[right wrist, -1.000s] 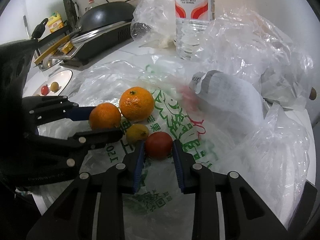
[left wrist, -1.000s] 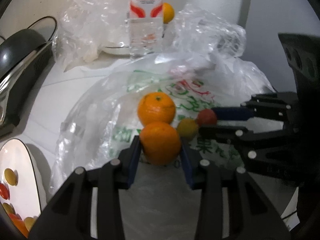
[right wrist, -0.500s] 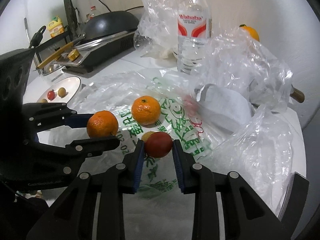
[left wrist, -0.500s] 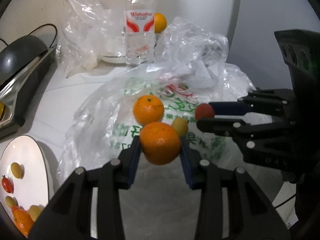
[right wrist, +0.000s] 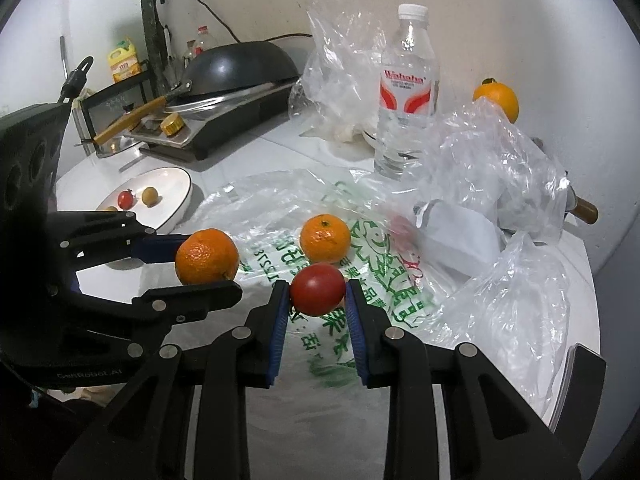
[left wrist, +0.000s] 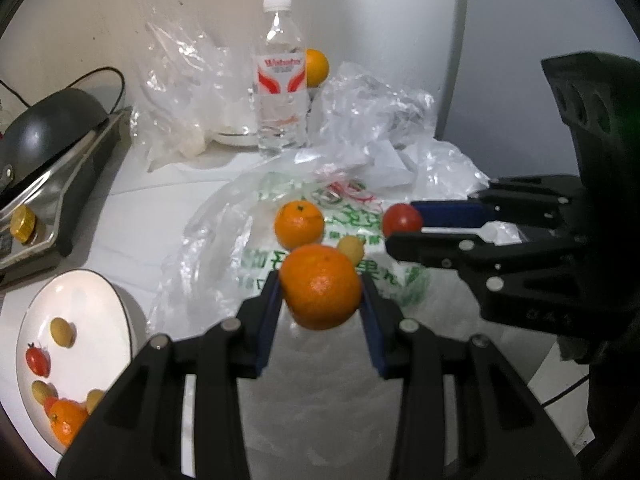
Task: Organize fruits
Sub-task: 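Carry the orange and red tomato in both grippers over the white plate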
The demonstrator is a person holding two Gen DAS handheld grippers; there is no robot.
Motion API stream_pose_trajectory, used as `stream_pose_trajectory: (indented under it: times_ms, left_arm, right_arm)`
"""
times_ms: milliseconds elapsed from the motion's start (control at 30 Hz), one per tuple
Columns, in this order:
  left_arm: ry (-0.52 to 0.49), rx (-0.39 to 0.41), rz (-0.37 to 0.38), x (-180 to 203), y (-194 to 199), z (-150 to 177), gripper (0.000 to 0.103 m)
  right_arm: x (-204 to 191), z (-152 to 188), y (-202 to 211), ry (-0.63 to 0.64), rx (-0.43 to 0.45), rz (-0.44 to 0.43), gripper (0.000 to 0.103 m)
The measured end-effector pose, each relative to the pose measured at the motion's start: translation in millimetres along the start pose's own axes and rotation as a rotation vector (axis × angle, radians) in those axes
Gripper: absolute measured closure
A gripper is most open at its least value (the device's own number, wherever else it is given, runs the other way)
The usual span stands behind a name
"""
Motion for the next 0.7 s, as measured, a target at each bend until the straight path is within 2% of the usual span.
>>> stream_pose_trajectory:
  times_ms: [700]
  left_arm:
    - [0.030, 0.045, -0.034, -32.1, 43.5, 12.0, 0.064]
  right_arm:
    - [-46.6, -16.7, 11.1, 0.037, 0.031, 0.001, 0.073]
Point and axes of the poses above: each gripper's, at about its wrist camera, not at the fingertips, and y roughly against the way its jaws point, x to its right, z to its underside, the point moved 7 cm from there along -y, roughly the way its jaws point, and after that the axes turned 2 degrees about -x, right-handed, at the moved point
